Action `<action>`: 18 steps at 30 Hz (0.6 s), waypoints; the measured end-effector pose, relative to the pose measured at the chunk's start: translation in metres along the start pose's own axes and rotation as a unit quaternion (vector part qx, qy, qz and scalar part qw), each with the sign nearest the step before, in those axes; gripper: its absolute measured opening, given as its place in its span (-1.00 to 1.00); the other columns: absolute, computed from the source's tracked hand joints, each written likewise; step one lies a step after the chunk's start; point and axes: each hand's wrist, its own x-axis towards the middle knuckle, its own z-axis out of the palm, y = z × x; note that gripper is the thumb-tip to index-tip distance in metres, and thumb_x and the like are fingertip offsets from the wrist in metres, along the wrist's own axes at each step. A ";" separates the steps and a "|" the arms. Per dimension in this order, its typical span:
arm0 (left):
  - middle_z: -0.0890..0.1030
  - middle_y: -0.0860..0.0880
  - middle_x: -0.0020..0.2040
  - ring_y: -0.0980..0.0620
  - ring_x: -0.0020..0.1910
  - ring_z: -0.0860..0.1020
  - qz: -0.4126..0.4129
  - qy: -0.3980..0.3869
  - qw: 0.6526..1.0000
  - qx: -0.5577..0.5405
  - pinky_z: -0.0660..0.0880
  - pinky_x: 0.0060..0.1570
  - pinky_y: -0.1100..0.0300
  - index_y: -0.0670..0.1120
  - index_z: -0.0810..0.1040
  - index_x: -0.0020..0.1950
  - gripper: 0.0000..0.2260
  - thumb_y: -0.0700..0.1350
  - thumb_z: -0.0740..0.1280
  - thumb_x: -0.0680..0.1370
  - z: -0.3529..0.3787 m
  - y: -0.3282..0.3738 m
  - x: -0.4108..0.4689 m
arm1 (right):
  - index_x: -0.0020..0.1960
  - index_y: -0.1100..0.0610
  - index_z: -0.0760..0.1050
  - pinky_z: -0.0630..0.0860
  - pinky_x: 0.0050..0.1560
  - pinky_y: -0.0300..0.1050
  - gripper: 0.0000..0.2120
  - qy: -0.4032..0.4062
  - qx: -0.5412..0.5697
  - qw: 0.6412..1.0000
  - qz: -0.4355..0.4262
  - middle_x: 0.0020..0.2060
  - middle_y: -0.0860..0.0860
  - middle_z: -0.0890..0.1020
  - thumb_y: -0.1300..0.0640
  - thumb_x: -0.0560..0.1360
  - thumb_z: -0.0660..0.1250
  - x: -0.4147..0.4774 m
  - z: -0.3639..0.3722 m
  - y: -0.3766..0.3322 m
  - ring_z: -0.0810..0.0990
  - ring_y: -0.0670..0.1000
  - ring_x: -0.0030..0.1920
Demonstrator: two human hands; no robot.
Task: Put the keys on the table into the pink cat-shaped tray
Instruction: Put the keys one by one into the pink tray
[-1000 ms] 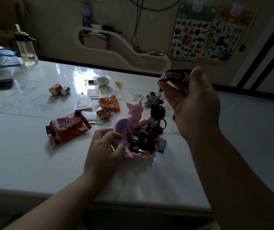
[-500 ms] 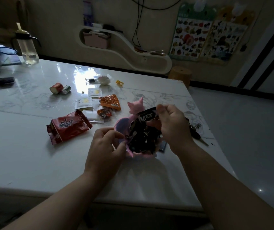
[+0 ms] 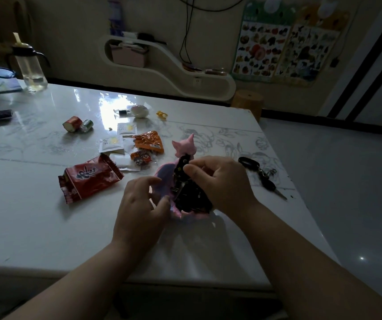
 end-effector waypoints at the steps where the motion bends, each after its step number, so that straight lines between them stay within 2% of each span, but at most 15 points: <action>1: 0.42 -0.03 -0.03 -0.02 -0.15 0.53 0.000 0.001 1.000 0.001 0.48 -0.17 0.08 -0.05 0.46 0.09 -0.70 -0.20 0.37 0.39 0.000 0.000 0.000 | -0.07 -0.01 0.63 0.54 -0.24 -0.14 -0.74 0.015 0.021 1.000 0.004 -0.30 -0.10 0.66 -0.13 0.46 0.26 -0.001 -0.003 0.001 0.60 -0.12 -0.27; 3: 0.42 -0.04 -0.03 -0.03 -0.14 0.52 0.001 0.001 1.000 0.002 0.49 -0.15 0.05 -0.05 0.46 0.09 -0.71 -0.20 0.37 0.39 0.000 0.000 0.000 | -0.06 0.03 0.61 0.42 -0.34 -0.40 -0.76 0.072 0.027 0.997 0.023 -0.33 -0.13 0.62 -0.07 0.50 0.24 0.001 -0.014 0.012 0.55 -0.22 -0.34; 4: 0.42 -0.04 -0.03 -0.03 -0.14 0.52 0.001 0.000 1.000 0.001 0.49 -0.15 0.04 -0.05 0.47 0.08 -0.71 -0.21 0.37 0.39 0.000 0.000 0.000 | -0.03 0.06 0.61 0.39 -0.33 -0.41 -0.77 0.100 0.007 0.994 0.048 -0.30 -0.08 0.64 -0.03 0.51 0.25 0.003 -0.021 0.023 0.54 -0.21 -0.32; 6: 0.42 -0.02 -0.04 -0.05 -0.13 0.52 0.005 0.002 1.000 0.003 0.48 -0.13 0.04 -0.06 0.48 0.07 -0.72 -0.23 0.37 0.38 0.000 0.001 0.000 | 0.05 0.11 0.59 0.43 -0.20 -0.21 -0.79 0.117 -0.076 0.982 0.127 -0.13 0.08 0.68 0.06 0.51 0.26 0.006 -0.036 0.055 0.61 0.02 -0.15; 8: 0.41 0.00 -0.05 -0.06 -0.12 0.52 0.010 0.004 1.000 0.009 0.46 -0.11 0.05 -0.06 0.49 0.05 -0.73 -0.24 0.37 0.38 0.000 0.002 0.000 | 0.02 0.08 0.55 0.43 -0.12 -0.03 -0.83 0.056 -0.154 0.962 0.218 -0.07 0.15 0.63 0.10 0.50 0.22 0.003 -0.045 0.091 0.56 0.22 -0.02; 10: 0.40 0.01 -0.06 -0.06 -0.11 0.52 0.008 0.005 1.000 0.014 0.46 -0.08 0.04 -0.06 0.49 0.04 -0.74 -0.24 0.37 0.38 0.000 0.003 0.001 | 0.04 0.08 0.47 0.43 -0.04 0.07 -0.83 -0.021 -0.199 0.941 0.274 0.02 0.18 0.58 0.08 0.52 0.16 -0.006 -0.045 0.115 0.50 0.26 0.05; 12: 0.40 0.01 -0.06 -0.04 -0.12 0.51 0.006 0.005 1.000 0.016 0.45 -0.08 0.05 -0.06 0.50 0.04 -0.74 -0.24 0.37 0.38 0.000 0.003 0.001 | 0.20 0.10 0.42 0.40 0.09 0.13 -0.73 -0.056 -0.241 0.926 0.284 0.21 0.15 0.50 0.06 0.55 0.10 -0.013 -0.040 0.129 0.43 0.27 0.15; 13: 0.39 0.00 -0.07 -0.02 -0.12 0.49 0.007 0.006 1.000 0.019 0.44 -0.09 0.07 -0.07 0.50 0.04 -0.74 -0.24 0.37 0.38 0.001 0.003 0.001 | 0.23 0.11 0.40 0.38 0.10 0.12 -0.71 -0.055 -0.257 0.924 0.277 0.24 0.14 0.48 0.08 0.56 0.10 -0.015 -0.038 0.133 0.41 0.27 0.16; 15: 0.39 0.00 -0.07 0.04 -0.12 0.43 0.011 0.008 1.000 0.027 0.37 -0.10 0.14 -0.08 0.51 0.04 -0.75 -0.24 0.37 0.38 0.002 0.003 0.001 | 0.19 0.17 0.45 0.38 0.06 0.08 -0.72 -0.036 -0.261 0.930 0.256 0.18 0.21 0.51 0.11 0.55 0.13 -0.014 -0.036 0.136 0.43 0.27 0.12; 18: 0.40 -0.01 -0.06 0.16 -0.12 0.36 0.014 0.007 0.999 0.031 0.28 -0.11 0.28 -0.08 0.51 0.03 -0.75 -0.25 0.36 0.38 0.003 0.002 0.000 | 0.03 0.19 0.55 0.33 -0.14 -0.05 -0.76 -0.009 -0.204 0.946 0.253 0.02 0.24 0.60 0.10 0.53 0.18 -0.009 -0.038 0.133 0.50 0.21 -0.01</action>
